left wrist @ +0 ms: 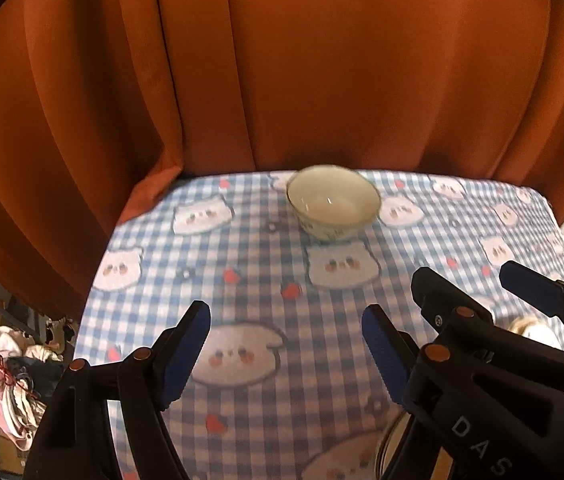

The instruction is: Organize plates and bowls

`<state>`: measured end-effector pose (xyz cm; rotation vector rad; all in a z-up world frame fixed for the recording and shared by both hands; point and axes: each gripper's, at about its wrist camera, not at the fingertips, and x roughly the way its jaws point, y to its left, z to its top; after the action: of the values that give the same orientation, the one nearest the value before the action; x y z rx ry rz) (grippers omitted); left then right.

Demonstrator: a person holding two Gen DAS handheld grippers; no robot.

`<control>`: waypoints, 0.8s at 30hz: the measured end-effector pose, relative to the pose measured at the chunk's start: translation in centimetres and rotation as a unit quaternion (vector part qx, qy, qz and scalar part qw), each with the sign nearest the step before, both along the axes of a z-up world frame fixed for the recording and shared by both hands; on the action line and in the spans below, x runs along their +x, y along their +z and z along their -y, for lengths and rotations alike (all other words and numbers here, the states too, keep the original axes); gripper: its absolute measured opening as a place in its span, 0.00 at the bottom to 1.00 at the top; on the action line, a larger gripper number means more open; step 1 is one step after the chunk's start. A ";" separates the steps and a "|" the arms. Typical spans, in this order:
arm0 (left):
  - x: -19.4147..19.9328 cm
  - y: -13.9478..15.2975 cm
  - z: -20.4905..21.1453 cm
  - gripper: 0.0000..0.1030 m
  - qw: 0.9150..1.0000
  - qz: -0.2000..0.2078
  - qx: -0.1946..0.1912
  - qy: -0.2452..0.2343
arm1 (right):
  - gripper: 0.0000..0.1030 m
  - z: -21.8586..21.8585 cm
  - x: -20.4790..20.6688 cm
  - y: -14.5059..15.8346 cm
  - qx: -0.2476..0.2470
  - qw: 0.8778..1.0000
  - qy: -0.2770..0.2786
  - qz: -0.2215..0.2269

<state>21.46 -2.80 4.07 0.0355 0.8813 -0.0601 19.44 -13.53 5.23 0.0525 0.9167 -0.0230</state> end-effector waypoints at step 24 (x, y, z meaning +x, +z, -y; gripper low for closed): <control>15.9 -4.5 3.6 0.75 0.996 -0.007 0.041 0.077 | 0.74 3.8 18.1 -4.6 0.039 0.998 0.041 -0.003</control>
<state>37.40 -6.42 -0.45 0.0438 0.8982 0.1197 37.57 -17.29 0.63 0.0870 0.9258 0.0895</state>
